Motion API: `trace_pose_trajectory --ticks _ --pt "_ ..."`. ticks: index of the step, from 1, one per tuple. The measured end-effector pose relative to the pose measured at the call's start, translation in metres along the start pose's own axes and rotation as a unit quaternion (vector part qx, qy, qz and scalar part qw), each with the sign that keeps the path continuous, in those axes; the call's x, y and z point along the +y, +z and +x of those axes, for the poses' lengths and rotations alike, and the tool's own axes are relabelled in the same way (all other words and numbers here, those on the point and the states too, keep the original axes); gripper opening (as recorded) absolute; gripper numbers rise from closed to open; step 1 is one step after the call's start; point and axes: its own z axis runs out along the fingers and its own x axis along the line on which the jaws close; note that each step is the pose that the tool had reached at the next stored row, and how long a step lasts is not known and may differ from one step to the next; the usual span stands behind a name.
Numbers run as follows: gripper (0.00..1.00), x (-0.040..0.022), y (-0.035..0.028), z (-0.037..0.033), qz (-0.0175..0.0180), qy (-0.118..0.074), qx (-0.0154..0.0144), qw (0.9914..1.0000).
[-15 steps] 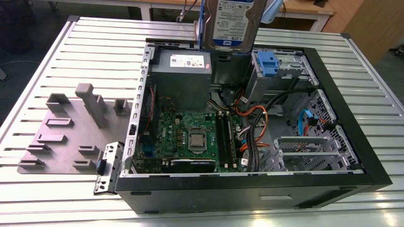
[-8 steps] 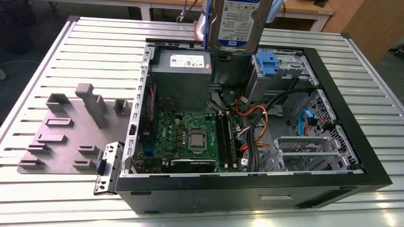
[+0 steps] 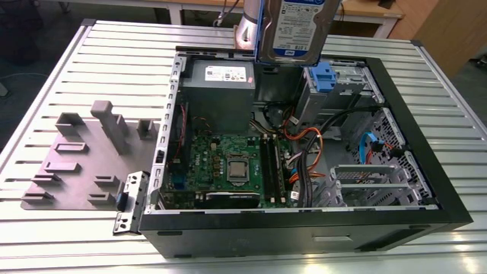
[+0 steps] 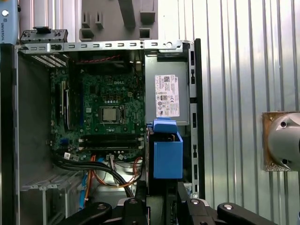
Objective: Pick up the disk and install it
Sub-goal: 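Pick up the disk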
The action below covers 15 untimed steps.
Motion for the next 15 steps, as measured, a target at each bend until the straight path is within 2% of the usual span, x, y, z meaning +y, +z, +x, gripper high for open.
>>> trace_pose_trajectory --ticks 11,15 --pt "0.35 -0.0005 0.0001 0.0002 0.0 0.0 0.0001 1.0" --pt "0.35 -0.0008 0.0001 0.0052 0.0 0.0 0.0002 1.0"
